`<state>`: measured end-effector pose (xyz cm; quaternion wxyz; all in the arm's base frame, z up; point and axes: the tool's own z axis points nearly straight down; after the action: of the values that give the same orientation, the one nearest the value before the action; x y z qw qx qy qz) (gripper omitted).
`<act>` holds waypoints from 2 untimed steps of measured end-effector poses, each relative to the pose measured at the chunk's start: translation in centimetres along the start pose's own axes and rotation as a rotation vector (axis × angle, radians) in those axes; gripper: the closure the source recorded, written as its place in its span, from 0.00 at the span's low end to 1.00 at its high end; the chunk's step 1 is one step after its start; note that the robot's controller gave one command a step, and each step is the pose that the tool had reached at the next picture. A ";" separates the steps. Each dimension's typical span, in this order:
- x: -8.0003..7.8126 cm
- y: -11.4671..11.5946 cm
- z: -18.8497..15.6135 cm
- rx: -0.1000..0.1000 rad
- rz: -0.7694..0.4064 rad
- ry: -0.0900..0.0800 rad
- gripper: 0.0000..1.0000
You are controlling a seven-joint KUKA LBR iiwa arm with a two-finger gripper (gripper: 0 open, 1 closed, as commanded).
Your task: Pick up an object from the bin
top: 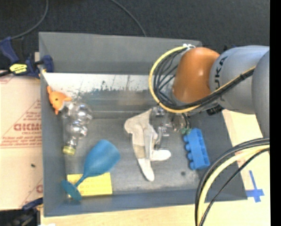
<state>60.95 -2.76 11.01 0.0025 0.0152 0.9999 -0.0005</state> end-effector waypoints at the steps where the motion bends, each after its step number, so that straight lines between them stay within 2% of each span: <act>1: 1.0 -1.6 -0.4 0.001 -0.117 -0.001 0.00; 2: 1.7 2.1 3.9 0.001 0.415 0.003 1.00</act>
Offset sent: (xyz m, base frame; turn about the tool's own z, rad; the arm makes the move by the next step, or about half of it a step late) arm -0.0164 0.0228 -0.0401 0.4190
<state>59.36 -0.62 7.15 0.0009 0.2210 0.9753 -0.0006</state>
